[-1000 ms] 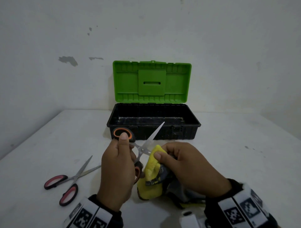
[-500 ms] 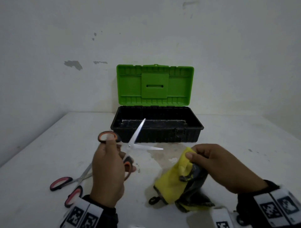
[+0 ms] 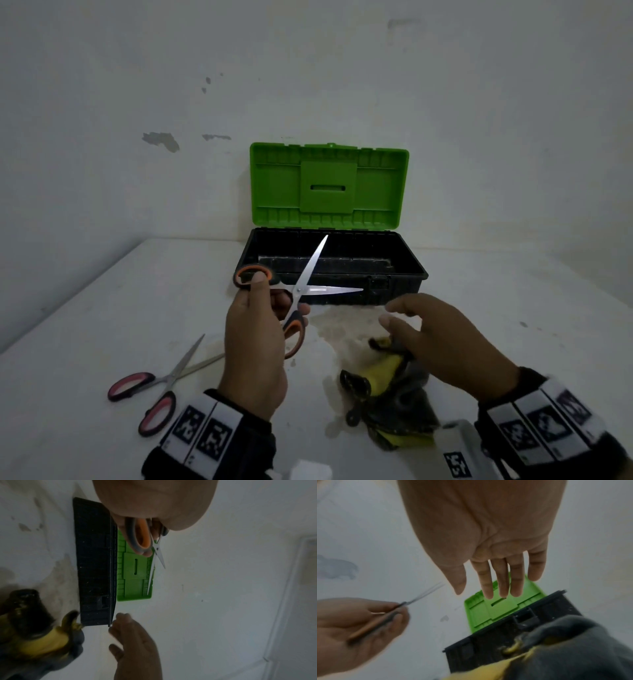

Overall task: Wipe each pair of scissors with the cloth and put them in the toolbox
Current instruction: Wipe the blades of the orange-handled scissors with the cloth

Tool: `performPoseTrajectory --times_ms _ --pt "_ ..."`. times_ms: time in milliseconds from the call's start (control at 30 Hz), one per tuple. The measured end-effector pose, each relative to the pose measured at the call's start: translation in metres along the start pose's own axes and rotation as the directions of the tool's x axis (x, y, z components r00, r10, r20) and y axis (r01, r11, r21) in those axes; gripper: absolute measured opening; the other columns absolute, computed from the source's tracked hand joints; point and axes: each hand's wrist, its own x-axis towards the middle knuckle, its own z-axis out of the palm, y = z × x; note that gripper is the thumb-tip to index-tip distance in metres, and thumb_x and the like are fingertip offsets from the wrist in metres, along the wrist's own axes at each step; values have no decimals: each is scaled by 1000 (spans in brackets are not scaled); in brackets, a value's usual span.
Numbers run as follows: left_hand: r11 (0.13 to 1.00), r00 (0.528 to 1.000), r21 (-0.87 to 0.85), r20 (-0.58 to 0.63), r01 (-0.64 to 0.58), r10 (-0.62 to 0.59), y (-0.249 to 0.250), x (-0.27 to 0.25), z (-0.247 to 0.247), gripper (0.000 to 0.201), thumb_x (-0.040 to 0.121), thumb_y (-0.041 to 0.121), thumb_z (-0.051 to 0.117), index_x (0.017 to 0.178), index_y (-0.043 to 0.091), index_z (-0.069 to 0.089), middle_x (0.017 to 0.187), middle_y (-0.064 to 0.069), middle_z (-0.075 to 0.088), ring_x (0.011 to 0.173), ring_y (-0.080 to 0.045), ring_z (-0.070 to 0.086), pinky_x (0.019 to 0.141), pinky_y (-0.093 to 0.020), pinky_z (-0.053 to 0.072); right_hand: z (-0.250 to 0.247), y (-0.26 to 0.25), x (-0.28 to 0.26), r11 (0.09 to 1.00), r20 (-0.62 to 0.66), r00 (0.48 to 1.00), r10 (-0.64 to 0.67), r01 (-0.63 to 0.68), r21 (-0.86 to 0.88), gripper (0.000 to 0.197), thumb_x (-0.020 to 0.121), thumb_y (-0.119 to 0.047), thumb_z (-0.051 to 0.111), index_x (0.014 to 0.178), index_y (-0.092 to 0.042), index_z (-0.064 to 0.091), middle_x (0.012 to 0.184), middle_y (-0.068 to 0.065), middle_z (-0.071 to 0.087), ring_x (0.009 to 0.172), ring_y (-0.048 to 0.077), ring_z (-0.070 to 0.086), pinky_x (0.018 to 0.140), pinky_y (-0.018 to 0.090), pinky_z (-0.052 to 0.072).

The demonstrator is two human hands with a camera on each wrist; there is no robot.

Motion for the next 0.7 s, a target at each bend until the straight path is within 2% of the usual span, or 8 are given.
performPoseTrajectory --times_ms 33,100,167,267,367,433,567,700 --pt "1000 1000 -21 14 21 -21 -2 -1 2 31 102 38 44 90 16 61 62 1 57 59 -21 68 74 -42 56 1 -12 -4 997 2 1000 -22 22 74 19 94 -47 56 97 -32 67 96 -21 61 92 -1 57 84 23 46" --pt "996 997 -59 42 63 -61 -4 -3 7 31 102 37 44 89 14 60 63 0 58 62 -23 68 75 -43 56 7 -34 -11 983 73 996 -52 38 181 24 94 -49 54 81 -33 65 79 -13 63 75 -2 58 70 19 45" --pt "996 994 -41 86 78 -74 -8 -5 10 36 102 38 43 87 10 59 60 -1 62 67 -25 67 75 -43 55 18 -50 -17 947 153 988 -22 -28 320 25 94 -51 54 86 -32 67 81 -10 67 75 -1 63 68 17 47" --pt "994 984 -7 140 112 -110 -13 -7 10 42 102 40 41 85 6 59 62 -2 67 73 -29 64 73 -44 51 35 -63 -19 823 178 984 18 -116 556 26 95 -44 57 90 -22 72 84 -6 73 70 3 69 65 18 52" --pt "989 977 20 157 144 -145 -14 -7 6 36 100 38 47 93 7 64 77 -7 67 79 -27 65 75 -44 50 43 -69 -18 688 147 987 69 -153 710 23 95 -31 62 86 -13 74 69 -3 71 55 6 62 54 21 49" --pt "990 977 23 162 137 -139 -12 -5 -1 26 98 30 51 95 9 67 81 -8 64 79 -22 66 75 -39 52 44 -68 -19 622 144 985 91 -170 764 22 95 -26 63 83 -9 73 64 -1 69 52 9 59 52 22 48" --pt "990 981 142 189 13 -40 -2 4 -22 13 92 18 60 99 14 71 89 -5 73 89 -20 68 76 -35 52 38 -60 -19 537 203 976 82 -215 816 23 95 -22 62 86 -3 70 77 9 72 54 15 60 51 27 48" --pt "899 940 400 338 -180 38 7 5 -36 14 85 24 70 96 16 72 84 -3 75 82 -15 70 67 -28 51 33 -53 -18 449 202 975 93 -223 866 22 94 -20 63 86 0 70 79 15 70 55 16 62 51 26 51"
